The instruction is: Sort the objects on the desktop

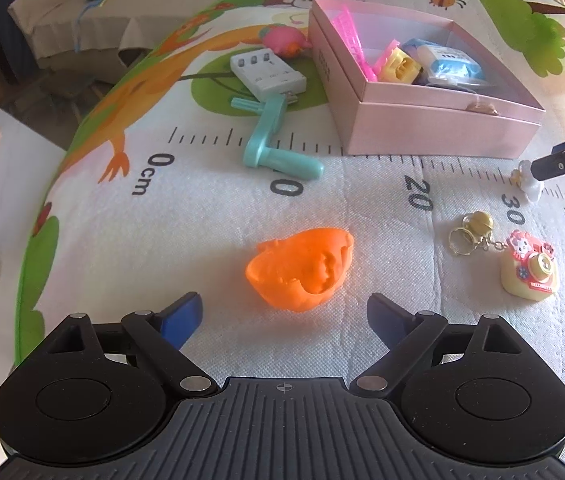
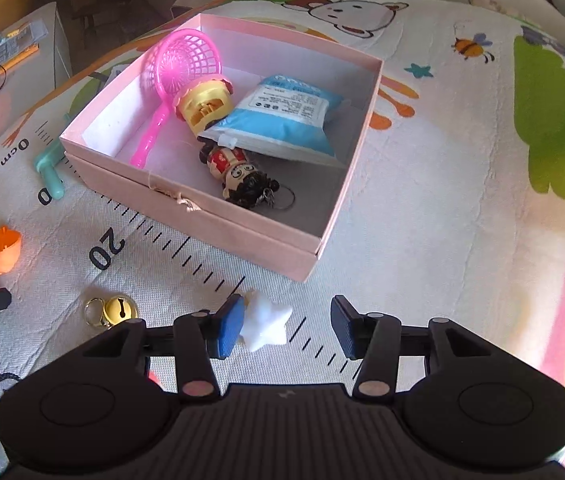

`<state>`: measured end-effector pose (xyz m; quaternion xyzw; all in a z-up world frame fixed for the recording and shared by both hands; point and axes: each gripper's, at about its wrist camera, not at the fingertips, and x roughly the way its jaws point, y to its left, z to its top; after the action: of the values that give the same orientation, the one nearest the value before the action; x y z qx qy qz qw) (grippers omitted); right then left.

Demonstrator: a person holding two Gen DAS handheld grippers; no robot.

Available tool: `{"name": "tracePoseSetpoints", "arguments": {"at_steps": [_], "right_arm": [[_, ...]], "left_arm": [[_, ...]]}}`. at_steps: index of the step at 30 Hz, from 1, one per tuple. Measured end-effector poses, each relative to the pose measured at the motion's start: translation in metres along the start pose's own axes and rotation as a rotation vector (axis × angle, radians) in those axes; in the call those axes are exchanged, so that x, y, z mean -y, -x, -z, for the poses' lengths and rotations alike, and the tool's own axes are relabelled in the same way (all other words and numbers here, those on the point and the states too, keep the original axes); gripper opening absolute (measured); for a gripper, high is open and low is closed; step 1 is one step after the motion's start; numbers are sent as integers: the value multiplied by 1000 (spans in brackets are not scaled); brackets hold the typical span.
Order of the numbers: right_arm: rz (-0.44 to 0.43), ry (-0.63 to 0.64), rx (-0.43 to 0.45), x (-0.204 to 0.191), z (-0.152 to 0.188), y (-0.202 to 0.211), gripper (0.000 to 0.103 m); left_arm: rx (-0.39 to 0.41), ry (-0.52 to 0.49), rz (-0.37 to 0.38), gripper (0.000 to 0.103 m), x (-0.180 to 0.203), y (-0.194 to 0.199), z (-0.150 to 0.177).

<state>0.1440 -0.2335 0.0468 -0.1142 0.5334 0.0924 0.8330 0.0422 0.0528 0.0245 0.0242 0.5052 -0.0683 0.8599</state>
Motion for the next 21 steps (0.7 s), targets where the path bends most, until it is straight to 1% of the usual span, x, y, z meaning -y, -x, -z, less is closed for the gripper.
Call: {"name": "tracePoseSetpoints", "arguments": {"at_steps": [3, 8, 9, 11, 13, 14, 15, 16, 19, 21], "right_arm": [[-43, -76, -17, 11, 6, -1, 48], [-107, -128, -25, 13, 2, -14, 46], [-140, -145, -41, 11, 1, -19, 43], [-214, -168, -59, 3, -2, -24, 41], [-297, -160, -61, -11, -5, -23, 41], [-319, -141, -53, -18, -5, -19, 41], [-329, -110, -41, -26, -6, -13, 41], [-317, -77, -30, -33, -5, -7, 41], [-249, 10, 7, -47, -4, 5, 41], [-203, 47, 10, -53, -2, 4, 42]], "left_arm": [[-3, -13, 7, 94, 5, -2, -1], [0, -20, 28, 94, 14, -1, -1], [2, -22, 30, 94, 15, 0, 0], [3, -22, 28, 94, 14, 1, 0], [-1, -19, 16, 94, 13, 2, 0], [-1, -18, 9, 94, 12, 2, 0], [-1, -17, 3, 94, 10, 2, 0], [1, -14, -3, 94, 9, 2, -1], [7, 10, -19, 93, 4, 0, -3], [5, 19, -23, 91, 2, -3, -5]]}}
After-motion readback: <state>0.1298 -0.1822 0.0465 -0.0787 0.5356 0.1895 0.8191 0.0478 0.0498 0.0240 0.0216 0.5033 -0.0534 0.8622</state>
